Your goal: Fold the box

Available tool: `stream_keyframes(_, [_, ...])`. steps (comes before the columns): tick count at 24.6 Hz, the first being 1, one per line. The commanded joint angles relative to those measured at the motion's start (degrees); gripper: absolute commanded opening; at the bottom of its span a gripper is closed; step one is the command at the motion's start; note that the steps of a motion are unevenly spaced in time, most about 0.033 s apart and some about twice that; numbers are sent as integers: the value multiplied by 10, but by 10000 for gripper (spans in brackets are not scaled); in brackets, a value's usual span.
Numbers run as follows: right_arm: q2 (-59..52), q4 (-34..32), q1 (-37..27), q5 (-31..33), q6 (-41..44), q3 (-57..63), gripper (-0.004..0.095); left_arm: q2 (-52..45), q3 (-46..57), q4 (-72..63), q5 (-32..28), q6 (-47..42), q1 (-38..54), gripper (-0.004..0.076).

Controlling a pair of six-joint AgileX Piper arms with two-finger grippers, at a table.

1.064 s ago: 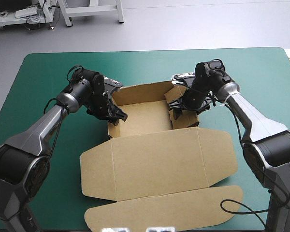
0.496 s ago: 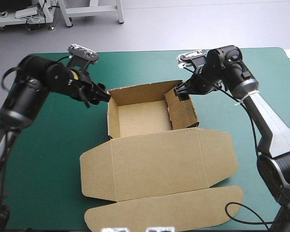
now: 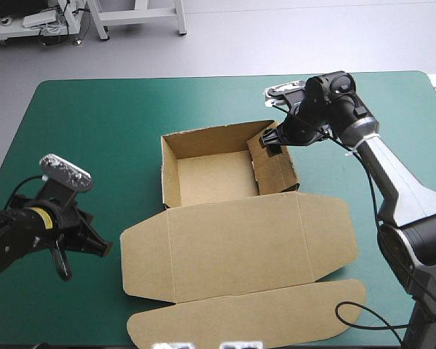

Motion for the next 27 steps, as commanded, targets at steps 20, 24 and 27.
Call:
stream_keyframes(20, [75,-70,-115,-44,-64,-158,-18,-34,123,-20,-20,-21,-1,-9])
stream_keyframes(24, [78,-46,-223,-67,-64,-186,-18,-34,123,-20,-14,-21,-1,-9])
stream_keyframes(27, [84,-46,-297,-68,-64,-186,-18,-34,123,-20,-11,-21,-1,-9])
